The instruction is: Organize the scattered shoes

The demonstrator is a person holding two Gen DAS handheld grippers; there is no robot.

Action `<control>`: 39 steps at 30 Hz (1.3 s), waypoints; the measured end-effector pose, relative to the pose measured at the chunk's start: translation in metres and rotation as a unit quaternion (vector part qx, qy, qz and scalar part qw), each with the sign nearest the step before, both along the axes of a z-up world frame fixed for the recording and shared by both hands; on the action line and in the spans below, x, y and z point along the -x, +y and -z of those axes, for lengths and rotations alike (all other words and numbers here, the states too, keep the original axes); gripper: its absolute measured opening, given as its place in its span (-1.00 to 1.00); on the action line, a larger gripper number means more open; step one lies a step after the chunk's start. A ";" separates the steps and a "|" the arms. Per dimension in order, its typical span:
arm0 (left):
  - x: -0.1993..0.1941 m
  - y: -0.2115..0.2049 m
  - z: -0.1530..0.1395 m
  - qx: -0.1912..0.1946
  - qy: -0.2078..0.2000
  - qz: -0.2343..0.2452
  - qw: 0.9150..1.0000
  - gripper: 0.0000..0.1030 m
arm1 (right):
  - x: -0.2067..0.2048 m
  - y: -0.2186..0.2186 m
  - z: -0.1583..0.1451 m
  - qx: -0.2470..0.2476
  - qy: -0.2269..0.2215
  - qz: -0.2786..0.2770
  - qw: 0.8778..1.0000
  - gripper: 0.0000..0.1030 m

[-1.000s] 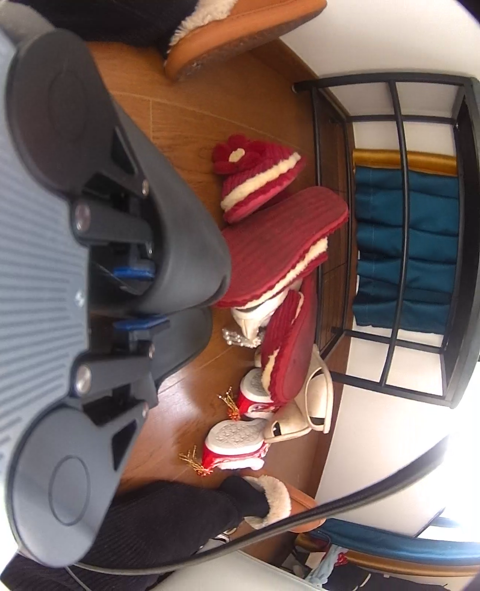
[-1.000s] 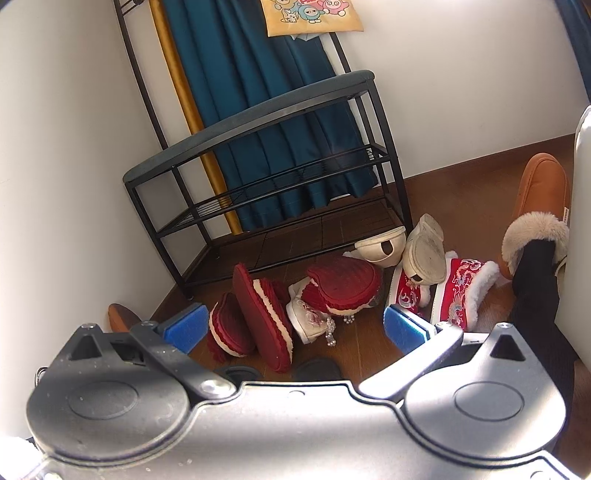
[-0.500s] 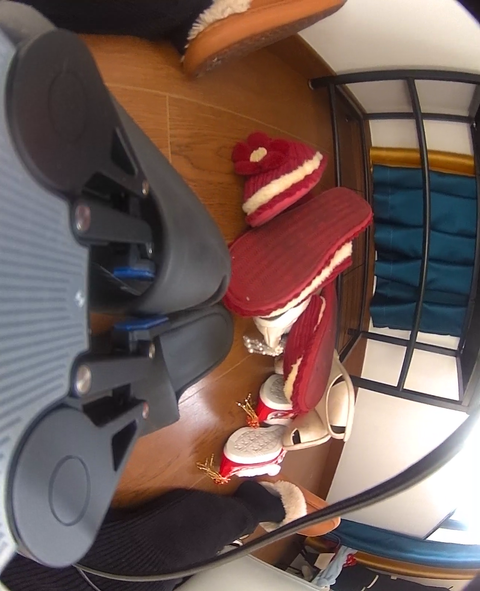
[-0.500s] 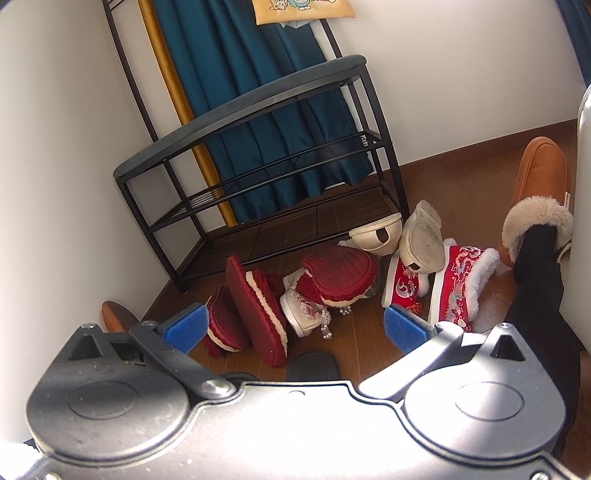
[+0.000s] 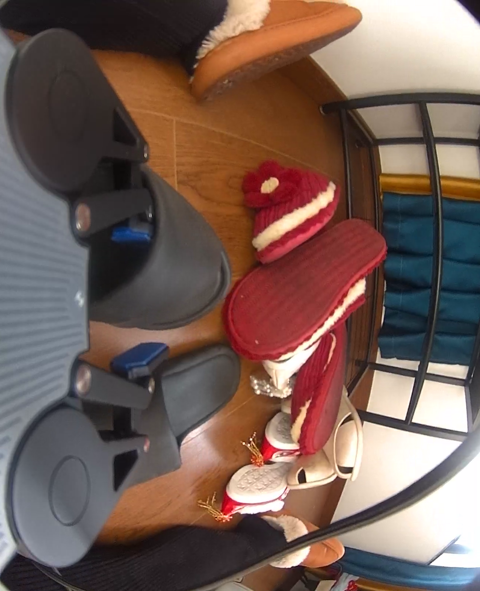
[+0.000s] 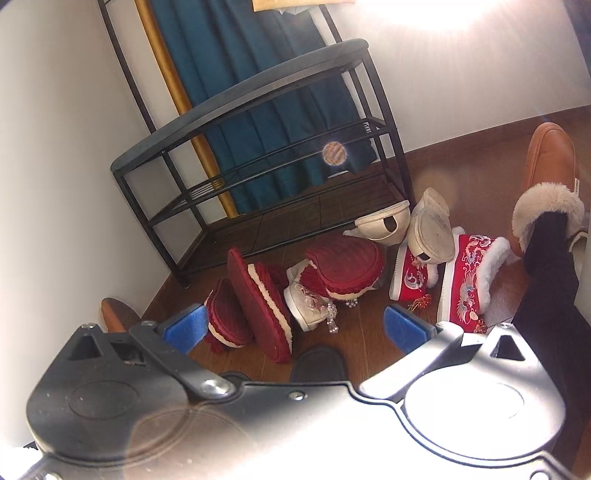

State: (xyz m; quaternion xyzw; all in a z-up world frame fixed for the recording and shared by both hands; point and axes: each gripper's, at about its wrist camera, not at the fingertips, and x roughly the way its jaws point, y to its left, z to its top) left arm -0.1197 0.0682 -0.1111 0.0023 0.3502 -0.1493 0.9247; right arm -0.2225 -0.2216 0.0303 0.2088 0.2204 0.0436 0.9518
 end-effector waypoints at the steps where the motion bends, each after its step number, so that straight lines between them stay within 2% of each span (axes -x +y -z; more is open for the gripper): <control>1: -0.003 0.002 0.002 0.001 0.002 -0.006 1.000 0.00 | -0.001 0.001 0.000 0.000 0.001 -0.001 1.000 1.00; 3: -0.008 0.004 0.006 -0.003 0.007 -0.014 1.000 0.04 | -0.003 0.003 0.001 0.001 0.002 -0.004 1.000 1.00; 6: -0.012 0.008 0.011 -0.014 0.027 -0.024 0.999 0.30 | -0.005 0.006 0.002 0.001 0.004 -0.007 1.000 1.00; 8: -0.010 0.012 0.013 -0.020 0.037 -0.038 0.998 0.66 | -0.006 0.007 0.002 0.001 0.004 -0.009 1.000 1.00; 10: -0.003 0.016 0.011 -0.036 0.029 -0.047 0.998 0.76 | -0.008 0.007 0.003 0.000 0.005 -0.010 1.000 1.00; 12: 0.002 0.018 0.008 -0.044 0.021 -0.047 0.998 0.77 | -0.010 0.009 0.005 -0.002 0.007 -0.012 1.000 1.00; 16: 0.010 0.025 -0.002 -0.034 0.020 -0.057 0.998 0.77 | -0.018 0.017 0.010 0.002 0.010 -0.029 1.000 1.00; 25: 0.013 0.023 -0.020 -0.042 0.004 -0.070 0.997 0.77 | -0.054 0.052 0.024 0.077 0.012 -0.118 0.990 1.00; 29: 0.013 0.023 -0.029 -0.048 0.001 -0.073 0.996 0.78 | -0.076 0.062 0.032 0.120 0.007 -0.163 0.979 1.00; 35: 0.018 0.026 -0.042 -0.052 -0.010 -0.083 0.995 0.84 | -0.105 0.086 0.050 0.183 -0.001 -0.256 0.949 1.00; 39: 0.028 0.027 -0.051 -0.052 -0.019 -0.084 0.995 0.87 | -0.125 0.096 0.066 0.188 0.012 -0.291 0.938 1.00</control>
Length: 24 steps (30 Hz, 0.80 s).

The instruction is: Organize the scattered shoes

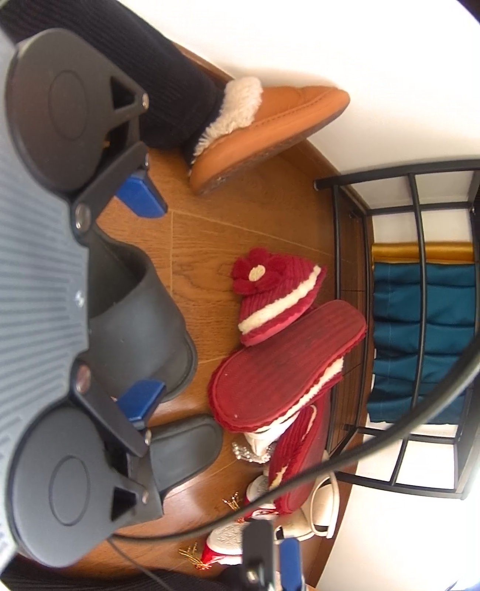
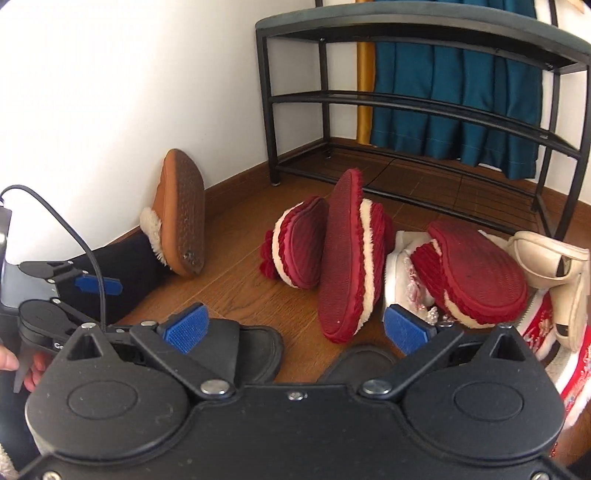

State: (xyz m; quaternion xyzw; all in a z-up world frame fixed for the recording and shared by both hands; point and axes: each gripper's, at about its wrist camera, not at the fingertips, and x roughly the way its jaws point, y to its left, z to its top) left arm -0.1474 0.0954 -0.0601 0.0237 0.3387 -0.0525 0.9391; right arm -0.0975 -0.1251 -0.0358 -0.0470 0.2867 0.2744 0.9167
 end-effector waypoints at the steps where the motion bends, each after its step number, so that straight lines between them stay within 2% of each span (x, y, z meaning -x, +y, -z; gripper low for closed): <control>1: 0.005 0.001 -0.002 0.000 -0.004 -0.001 1.000 0.93 | -0.001 0.007 0.003 0.008 0.000 -0.014 1.000 1.00; 2: 0.009 0.001 -0.004 0.000 -0.007 -0.003 1.000 0.98 | -0.001 0.013 0.005 0.016 0.000 -0.028 0.999 1.00; 8: 0.042 0.003 -0.010 0.010 -0.017 -0.028 0.999 0.99 | -0.006 0.052 0.020 0.062 0.002 -0.112 0.992 1.00; 11: 0.057 0.004 -0.011 0.007 -0.018 -0.040 0.999 0.99 | -0.003 0.077 0.028 0.102 -0.004 -0.175 0.979 1.00; 14: 0.063 0.010 -0.016 0.007 -0.030 -0.061 0.998 0.99 | 0.001 0.103 0.036 0.149 -0.011 -0.243 0.959 1.00; 18: 0.067 0.017 -0.018 0.013 -0.034 -0.078 0.996 0.99 | 0.004 0.135 0.047 0.208 -0.020 -0.329 0.921 1.00; 21: 0.070 0.017 -0.018 0.014 -0.035 -0.080 0.996 0.99 | 0.002 0.151 0.056 0.244 -0.024 -0.372 0.895 1.00; 24: 0.072 0.015 -0.019 0.012 -0.040 -0.077 0.996 0.99 | -0.002 0.160 0.060 0.270 -0.023 -0.400 0.876 1.00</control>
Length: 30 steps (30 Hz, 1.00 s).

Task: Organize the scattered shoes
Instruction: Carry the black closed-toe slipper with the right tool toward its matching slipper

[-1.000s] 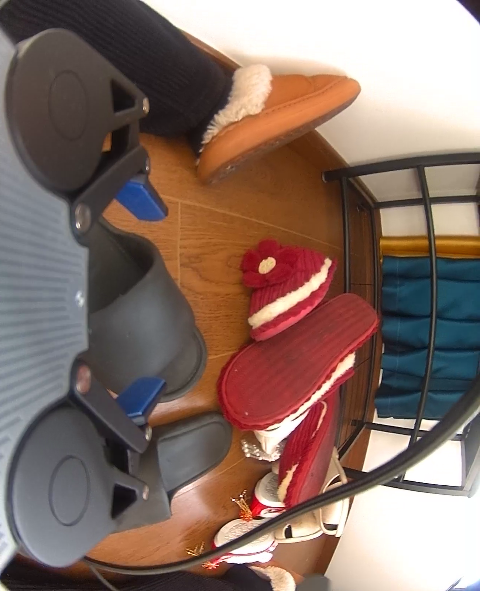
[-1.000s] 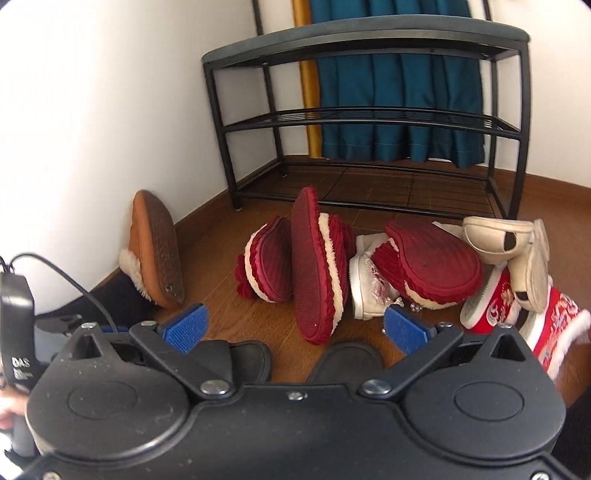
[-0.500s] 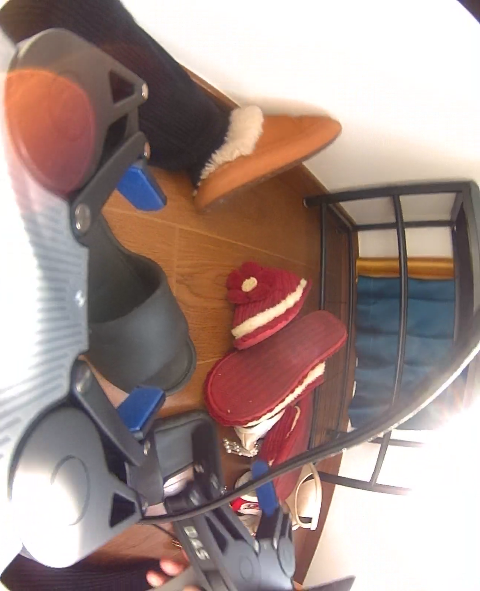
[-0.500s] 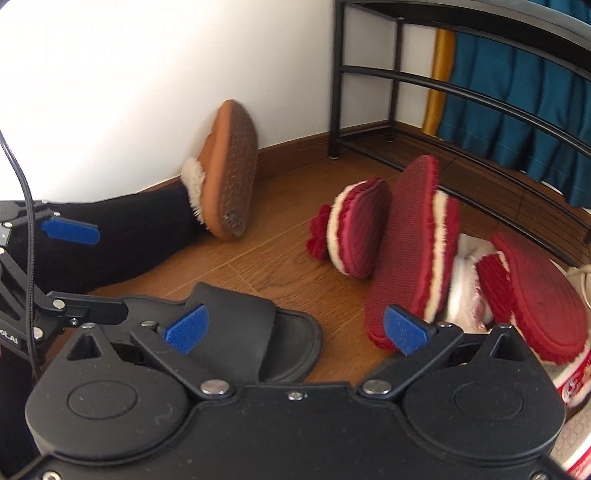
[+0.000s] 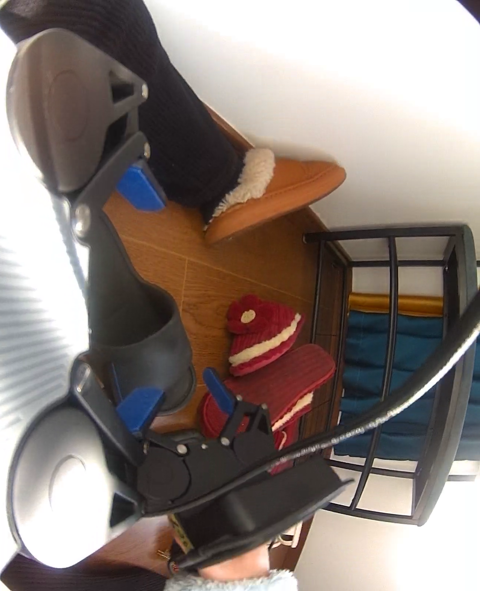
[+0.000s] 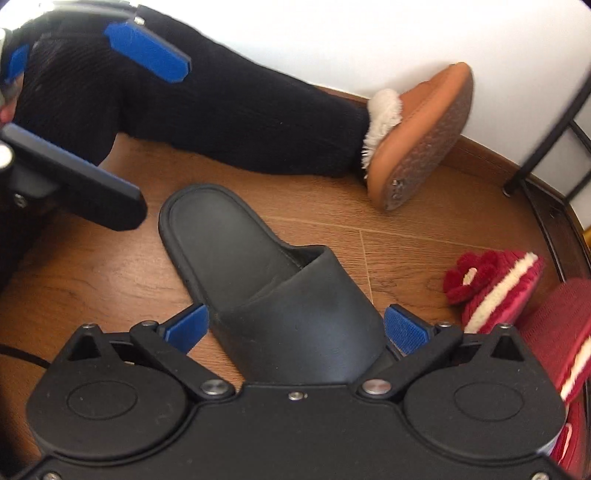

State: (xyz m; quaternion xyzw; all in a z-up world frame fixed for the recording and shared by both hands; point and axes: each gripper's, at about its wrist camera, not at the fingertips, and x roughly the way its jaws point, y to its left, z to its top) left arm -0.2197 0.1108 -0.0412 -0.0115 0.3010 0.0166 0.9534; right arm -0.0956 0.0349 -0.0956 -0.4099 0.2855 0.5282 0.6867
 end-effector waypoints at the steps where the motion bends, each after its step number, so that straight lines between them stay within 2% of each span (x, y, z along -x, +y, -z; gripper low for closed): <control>1: 0.000 -0.001 0.000 -0.002 -0.003 0.002 1.000 0.99 | -0.001 0.003 0.001 0.010 -0.001 -0.010 1.000 1.00; 10: -0.006 -0.011 0.004 -0.008 -0.003 0.028 1.000 0.99 | -0.011 0.029 0.012 0.097 -0.007 -0.103 0.990 1.00; 16: -0.011 -0.004 0.010 0.005 0.007 0.025 1.000 0.99 | -0.018 0.047 0.020 0.154 -0.012 -0.164 0.974 1.00; 20: -0.014 0.000 0.014 0.013 0.011 0.021 1.000 0.99 | -0.020 0.054 0.023 0.199 0.009 -0.193 0.961 1.00; 28: -0.020 0.007 0.017 0.021 0.015 0.016 1.000 0.99 | -0.027 0.063 0.032 0.251 0.013 -0.222 0.942 1.00; 30: -0.021 0.008 0.017 0.024 0.017 0.014 0.999 0.99 | -0.029 0.064 0.031 0.255 0.019 -0.216 0.942 1.00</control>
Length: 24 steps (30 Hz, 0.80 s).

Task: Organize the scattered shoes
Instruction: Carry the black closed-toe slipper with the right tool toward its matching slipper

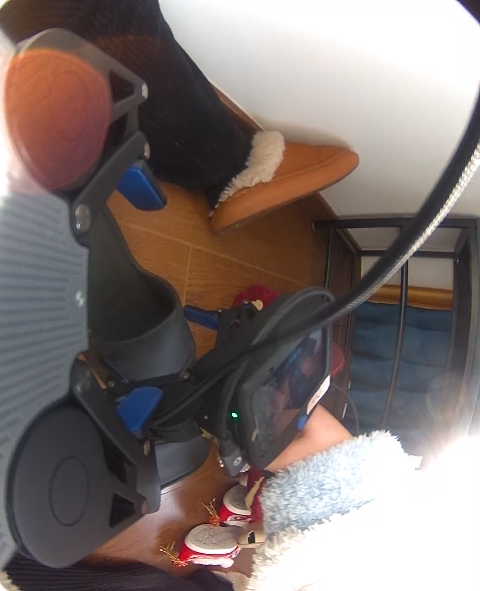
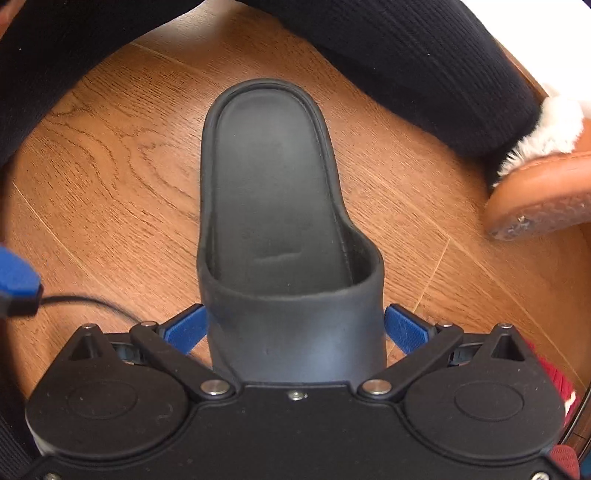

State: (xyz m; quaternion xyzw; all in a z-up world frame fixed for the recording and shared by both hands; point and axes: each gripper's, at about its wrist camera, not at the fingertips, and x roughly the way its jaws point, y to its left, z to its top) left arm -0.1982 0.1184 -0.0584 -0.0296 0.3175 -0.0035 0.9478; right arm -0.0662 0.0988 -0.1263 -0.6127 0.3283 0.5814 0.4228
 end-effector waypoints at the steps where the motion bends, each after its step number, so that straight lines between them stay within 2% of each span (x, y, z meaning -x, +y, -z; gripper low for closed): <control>1: -0.001 0.000 0.000 0.000 0.000 -0.001 1.000 0.99 | -0.001 0.000 -0.001 0.002 0.002 0.006 1.000 1.00; 3: -0.001 -0.001 0.000 0.001 0.001 0.001 1.000 0.99 | 0.000 0.008 0.002 -0.004 0.007 0.023 1.000 1.00; 9: 0.001 -0.001 -0.001 0.002 -0.002 -0.003 1.000 0.99 | 0.000 0.010 0.000 0.009 0.004 0.026 1.000 1.00; 13: 0.003 0.003 -0.002 0.007 -0.002 -0.016 1.000 0.99 | -0.010 0.018 -0.003 0.014 0.002 0.137 0.990 1.00; 18: 0.004 0.007 -0.002 0.018 -0.002 -0.022 1.000 0.99 | -0.021 0.018 -0.004 0.006 0.003 0.258 0.966 1.00; 20: 0.004 0.009 -0.002 0.024 -0.003 -0.024 0.999 0.99 | -0.027 0.014 -0.003 0.001 0.003 0.333 0.943 1.00; 24: 0.005 0.011 -0.004 0.030 -0.008 -0.023 0.999 0.99 | -0.030 0.004 -0.006 -0.007 0.003 0.421 0.907 1.00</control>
